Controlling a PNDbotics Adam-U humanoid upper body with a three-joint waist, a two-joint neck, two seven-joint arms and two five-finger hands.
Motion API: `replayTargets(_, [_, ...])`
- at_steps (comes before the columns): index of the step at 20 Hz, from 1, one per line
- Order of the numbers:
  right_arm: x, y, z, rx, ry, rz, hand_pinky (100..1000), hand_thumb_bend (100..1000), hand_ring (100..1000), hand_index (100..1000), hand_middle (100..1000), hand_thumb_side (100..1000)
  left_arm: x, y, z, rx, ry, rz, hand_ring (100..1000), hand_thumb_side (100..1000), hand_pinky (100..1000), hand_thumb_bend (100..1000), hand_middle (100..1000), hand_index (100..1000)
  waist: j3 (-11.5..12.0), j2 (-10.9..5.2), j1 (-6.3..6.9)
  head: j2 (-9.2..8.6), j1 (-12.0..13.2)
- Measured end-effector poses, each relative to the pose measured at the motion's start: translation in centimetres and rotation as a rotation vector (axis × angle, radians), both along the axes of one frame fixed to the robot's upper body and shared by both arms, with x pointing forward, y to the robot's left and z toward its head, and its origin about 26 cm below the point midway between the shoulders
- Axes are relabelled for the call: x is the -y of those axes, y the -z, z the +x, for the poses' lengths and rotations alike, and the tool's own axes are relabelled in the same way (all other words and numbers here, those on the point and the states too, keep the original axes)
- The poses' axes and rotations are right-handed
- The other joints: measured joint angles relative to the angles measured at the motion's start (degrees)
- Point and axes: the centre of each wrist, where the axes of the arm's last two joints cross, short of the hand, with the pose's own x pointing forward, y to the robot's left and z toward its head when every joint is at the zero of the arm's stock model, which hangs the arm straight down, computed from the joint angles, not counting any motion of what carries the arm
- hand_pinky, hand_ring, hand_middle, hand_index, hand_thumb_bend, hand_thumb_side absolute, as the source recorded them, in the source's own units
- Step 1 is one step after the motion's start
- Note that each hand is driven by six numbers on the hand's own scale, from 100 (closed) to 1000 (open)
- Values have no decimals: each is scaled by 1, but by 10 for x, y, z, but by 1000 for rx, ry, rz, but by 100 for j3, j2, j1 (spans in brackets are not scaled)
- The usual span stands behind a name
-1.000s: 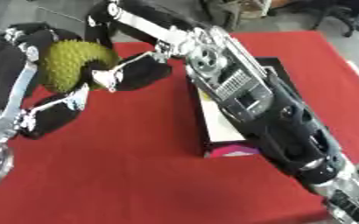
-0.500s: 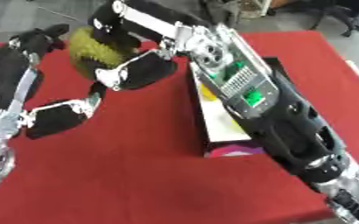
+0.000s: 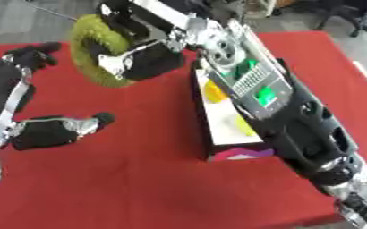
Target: Pick up the objects with one hand, pass them to the other hand, and then place them into the box on the other side of the table.
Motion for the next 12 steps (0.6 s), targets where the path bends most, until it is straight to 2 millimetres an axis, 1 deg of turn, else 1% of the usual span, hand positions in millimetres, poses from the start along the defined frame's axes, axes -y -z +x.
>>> replayTargets(2, [4, -1, 1, 11, 17, 7, 725, 120, 789, 326, 100, 190, -11, 5, 1, -17, -39, 1, 775, 672, 780, 739, 721, 927, -23, 0, 0, 0, 0])
replayTargets(4, [11, -4, 3, 21, 44, 16, 730, 115, 793, 328, 100, 182, -24, 11, 1, -39, -80, 2, 769, 700, 770, 688, 714, 923, -45, 0, 0, 0, -1])
replayTargets(6, [22, -6, 4, 21, 75, 29, 741, 100, 813, 334, 100, 170, -39, 16, 0, -62, -127, -2, 757, 739, 757, 541, 699, 921, -73, 0, -7, 0, -10])
replayTargets(8, [37, -7, 5, 14, 113, 44, 755, 100, 843, 341, 100, 163, -54, 18, -2, -69, -172, -19, 745, 759, 746, 423, 682, 910, -80, 0, -15, 1, -43])
replayTargets(10, [55, -7, 8, -12, 159, 58, 767, 100, 866, 347, 100, 162, -66, 17, -5, -47, -215, -50, 725, 771, 733, 320, 660, 896, -103, 0, -20, 1, -78])
replayTargets(12, [75, -6, 10, -45, 213, 70, 777, 100, 887, 350, 100, 164, -75, 11, -8, 0, -248, -98, 707, 777, 726, 262, 640, 881, -103, 0, -20, -1, -125])
